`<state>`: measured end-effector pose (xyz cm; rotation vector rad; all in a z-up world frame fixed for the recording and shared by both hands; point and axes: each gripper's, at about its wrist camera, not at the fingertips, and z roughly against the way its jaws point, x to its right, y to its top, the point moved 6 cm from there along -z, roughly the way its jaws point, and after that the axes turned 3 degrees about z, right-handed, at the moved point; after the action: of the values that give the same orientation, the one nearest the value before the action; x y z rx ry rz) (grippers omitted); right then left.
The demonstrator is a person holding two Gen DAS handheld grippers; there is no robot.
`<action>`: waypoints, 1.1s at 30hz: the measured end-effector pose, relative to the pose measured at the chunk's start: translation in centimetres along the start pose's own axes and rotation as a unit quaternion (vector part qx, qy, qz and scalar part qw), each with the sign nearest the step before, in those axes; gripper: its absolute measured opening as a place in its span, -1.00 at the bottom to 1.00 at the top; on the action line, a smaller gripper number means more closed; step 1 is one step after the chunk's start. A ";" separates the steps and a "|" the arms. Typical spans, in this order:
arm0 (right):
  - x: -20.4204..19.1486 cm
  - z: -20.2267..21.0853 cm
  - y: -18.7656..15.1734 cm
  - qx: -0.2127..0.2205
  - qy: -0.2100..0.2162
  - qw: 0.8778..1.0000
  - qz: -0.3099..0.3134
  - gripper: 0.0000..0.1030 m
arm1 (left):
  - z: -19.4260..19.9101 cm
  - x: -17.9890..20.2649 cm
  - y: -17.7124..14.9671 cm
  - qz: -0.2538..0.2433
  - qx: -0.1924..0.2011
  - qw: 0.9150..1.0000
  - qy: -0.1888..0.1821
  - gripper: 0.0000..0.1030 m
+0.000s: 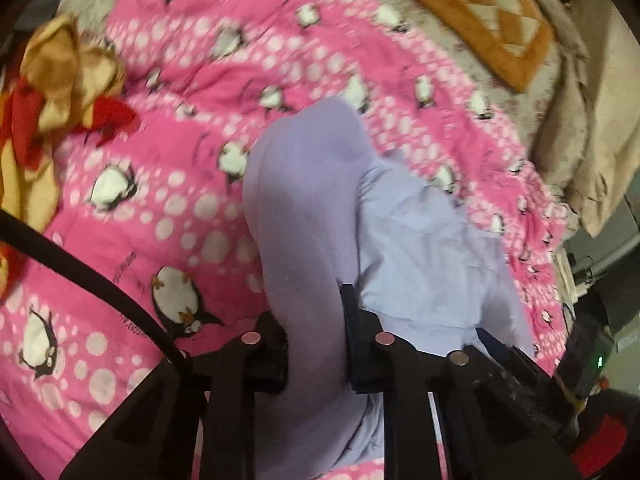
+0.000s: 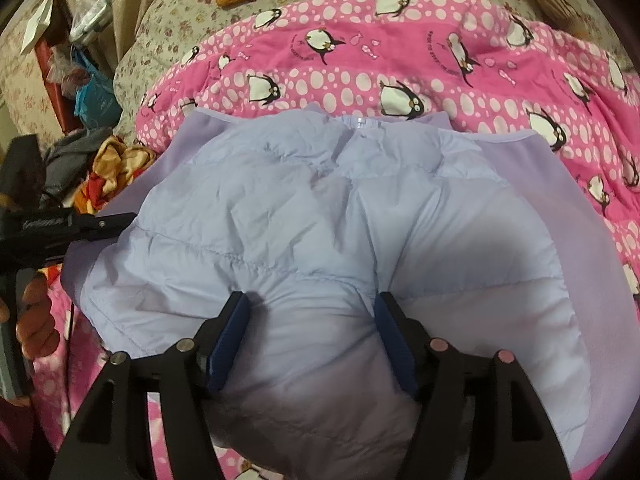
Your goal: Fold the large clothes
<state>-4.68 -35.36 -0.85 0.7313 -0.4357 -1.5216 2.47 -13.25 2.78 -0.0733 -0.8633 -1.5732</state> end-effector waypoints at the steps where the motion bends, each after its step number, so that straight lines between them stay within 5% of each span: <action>1: 0.2 0.4 0.3 0.003 0.009 1.000 -0.015 0.30 | 0.3 0.3 0.1 -0.002 0.004 1.000 -0.004 -1.00; 4: 1.2 2.0 1.8 0.034 0.045 0.996 -0.064 0.03 | 0.7 0.9 0.3 -0.004 0.006 1.000 -0.015 -1.00; 6: 1.6 2.0 3.0 0.032 0.034 0.997 -0.058 -0.22 | 0.6 1.1 0.3 -0.005 0.005 1.000 -0.016 -1.00; 11: 2.8 -1.0 3.9 0.015 0.012 0.997 -0.073 -0.43 | 0.8 1.7 0.3 -0.008 0.006 1.000 -0.024 -1.00; 14: 3.3 -4.0 2.9 -0.014 0.012 0.997 -0.073 -0.43 | 0.9 1.8 0.2 -0.012 0.005 1.000 -0.029 -1.00; 20: 2.9 -3.2 2.7 -0.025 0.004 0.998 -0.064 -0.44 | -0.5 0.6 -0.1 0.003 -0.016 1.000 -0.011 -1.00; 25: 2.4 -0.7 2.1 -0.042 0.007 0.998 -0.046 -0.43 | -1.7 -0.9 -0.5 0.042 -0.033 0.998 -0.017 -0.71; 29: 2.7 0.4 1.3 -0.028 0.038 0.997 -0.063 -0.43 | -2.3 -1.4 -0.7 0.056 -0.036 0.998 -0.011 -0.72; 31: 3.0 -0.6 0.6 -0.030 0.043 0.996 -0.073 -0.43 | -2.0 -1.1 -0.7 0.056 -0.029 0.998 -0.012 -1.00; 33: 3.2 -1.2 0.3 -0.020 0.043 0.996 -0.071 -0.43 | -1.1 -0.5 -0.6 0.058 -0.022 0.998 -0.019 -1.00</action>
<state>-3.55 -38.33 -2.05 0.8069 -0.2935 -1.6194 2.57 -13.51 1.44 -0.1837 -0.8395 -1.4860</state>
